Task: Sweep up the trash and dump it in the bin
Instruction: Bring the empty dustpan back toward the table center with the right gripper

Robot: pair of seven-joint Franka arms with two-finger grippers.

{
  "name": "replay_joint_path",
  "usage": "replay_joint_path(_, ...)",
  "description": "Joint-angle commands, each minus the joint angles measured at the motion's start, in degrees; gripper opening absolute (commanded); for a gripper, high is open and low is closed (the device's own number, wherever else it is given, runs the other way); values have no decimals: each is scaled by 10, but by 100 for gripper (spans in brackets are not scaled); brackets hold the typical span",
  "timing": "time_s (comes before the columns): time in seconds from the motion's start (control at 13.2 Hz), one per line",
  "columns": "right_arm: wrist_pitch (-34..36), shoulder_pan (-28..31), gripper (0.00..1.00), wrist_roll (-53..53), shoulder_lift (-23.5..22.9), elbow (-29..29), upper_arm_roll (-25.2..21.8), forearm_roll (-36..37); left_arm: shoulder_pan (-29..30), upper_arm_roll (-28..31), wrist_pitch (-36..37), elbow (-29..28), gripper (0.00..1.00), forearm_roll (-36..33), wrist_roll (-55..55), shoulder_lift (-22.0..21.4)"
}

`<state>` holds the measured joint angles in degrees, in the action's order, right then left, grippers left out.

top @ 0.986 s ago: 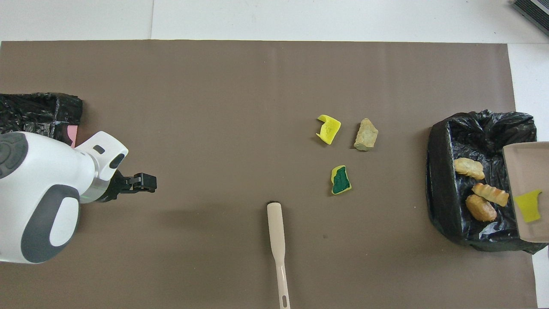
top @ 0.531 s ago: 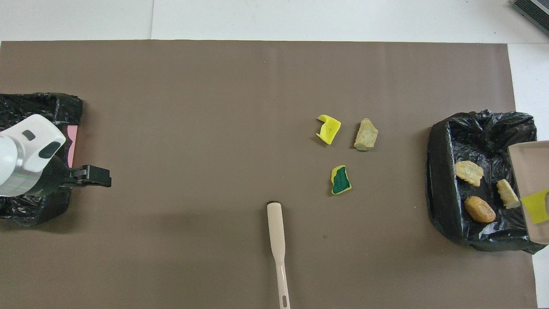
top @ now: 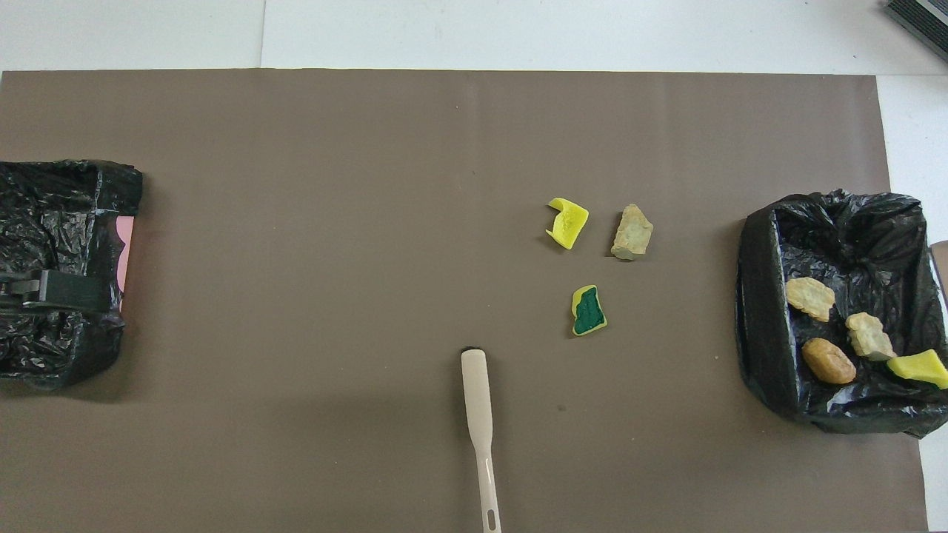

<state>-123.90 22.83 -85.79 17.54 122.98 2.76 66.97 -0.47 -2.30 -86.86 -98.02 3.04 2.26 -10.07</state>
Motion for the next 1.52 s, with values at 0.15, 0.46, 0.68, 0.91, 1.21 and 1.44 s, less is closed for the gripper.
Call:
replay_joint_path(0.15, 4, -21, 0, -39, 4, 5, 5, -111, 0, -6, 13, 49, 100, -8, -2, 18)
replay_joint_path(0.46, 20, -48, 0, -39, -1, 6, 5, -250, 3, -2, 15, 72, 100, -8, -6, 33)
replay_joint_path(0.68, 46, -55, 0, -32, -17, 8, 5, -352, 6, -1, 20, 63, 100, -14, -40, 29)
replay_joint_path(0.91, 57, -86, 0, 60, -43, 6, 6, -391, 7, -1, 19, 59, 100, -14, -47, 27)
replay_joint_path(1.21, 120, -132, 0, 192, -77, -31, 10, -474, 8, 1, 20, 57, 100, -15, -56, 27)
replay_joint_path(1.44, 216, -176, 0, 359, -155, -90, 10, -522, 6, 0, 21, 59, 100, -15, -52, 28)
